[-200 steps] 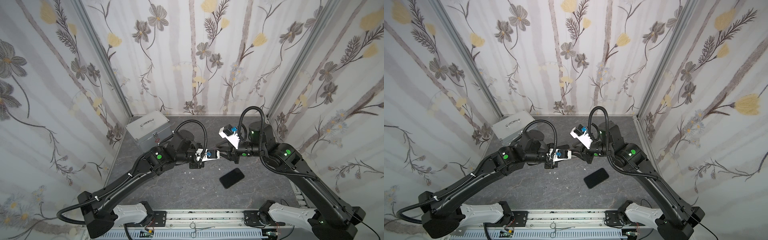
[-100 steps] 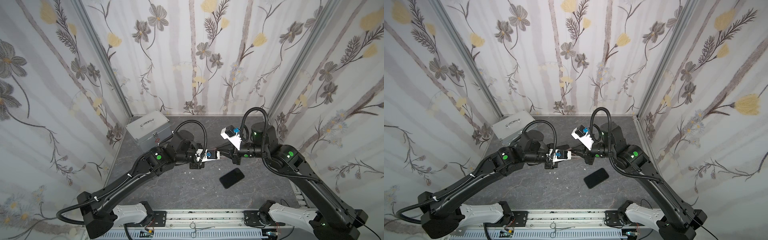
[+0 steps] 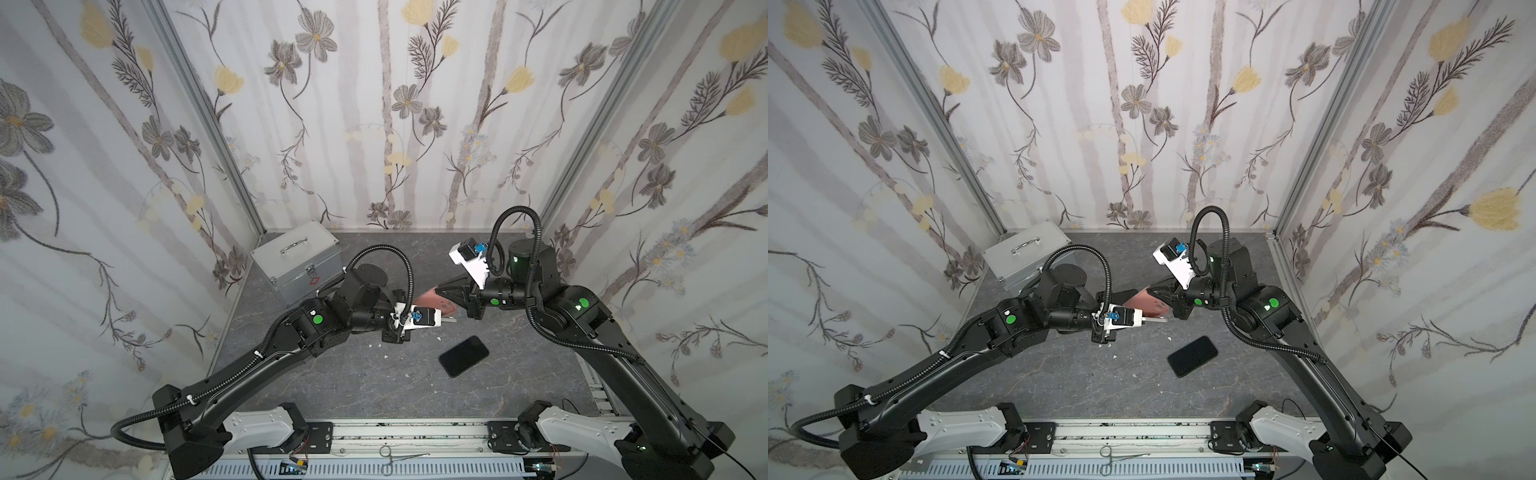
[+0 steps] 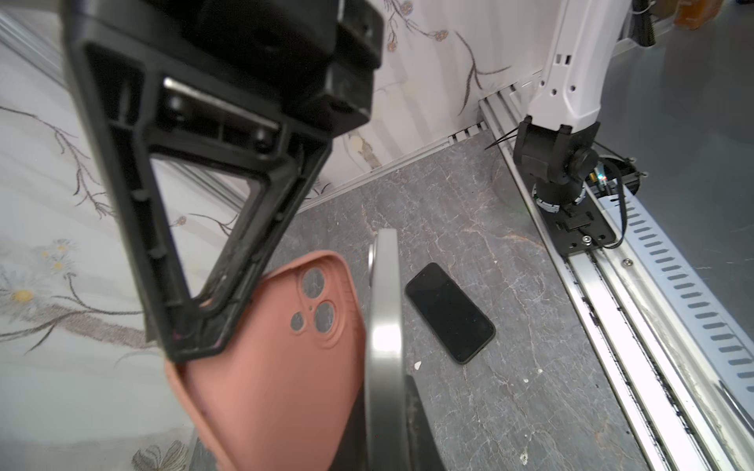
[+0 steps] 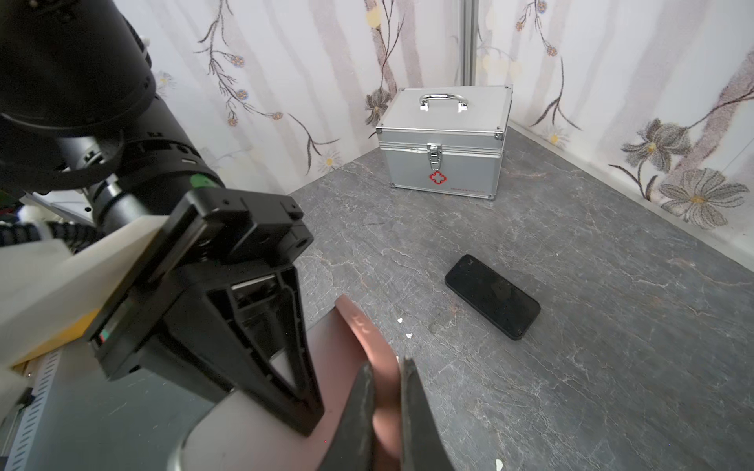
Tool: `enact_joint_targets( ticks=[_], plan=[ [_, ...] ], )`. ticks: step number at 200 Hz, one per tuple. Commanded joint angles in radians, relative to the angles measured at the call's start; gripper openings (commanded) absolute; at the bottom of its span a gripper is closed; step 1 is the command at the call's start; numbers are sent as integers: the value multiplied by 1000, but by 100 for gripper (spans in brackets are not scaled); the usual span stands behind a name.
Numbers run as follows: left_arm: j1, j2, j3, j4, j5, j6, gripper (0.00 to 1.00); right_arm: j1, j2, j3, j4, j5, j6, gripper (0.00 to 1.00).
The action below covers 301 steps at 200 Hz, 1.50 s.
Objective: Take the phone out of the phone case
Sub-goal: Remove the phone case from the phone, then place the phone at the center of the table.
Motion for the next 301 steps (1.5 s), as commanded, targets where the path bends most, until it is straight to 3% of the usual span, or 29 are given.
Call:
enact_joint_targets(
  ticks=[1, 50, 82, 136, 194, 222, 245, 301],
  plan=[
    [2, -11, -8, -7, 31, 2, 0, -26, 6, 1, 116, 0, 59, 0],
    [2, -39, -23, 18, 58, -37, 0, -76, -19, -57, 184, 43, 113, 0],
    [4, -98, -89, 166, 82, -133, 0, -123, -66, -135, 259, 73, 167, 0],
    [73, -132, -211, 453, 57, -467, 0, -190, -159, -303, 394, 144, 264, 0],
    [103, -72, -325, 622, -120, -872, 0, -192, -215, -504, 555, 211, 382, 0],
    [109, -51, -374, 630, -216, -1053, 0, -193, -212, -564, 582, 243, 415, 0],
    [117, -46, -426, 627, -231, -1143, 0, -196, -192, -576, 552, 331, 432, 0],
    [126, -22, -536, 590, -250, -1327, 0, -196, -161, -614, 528, 351, 448, 0]
  ],
)
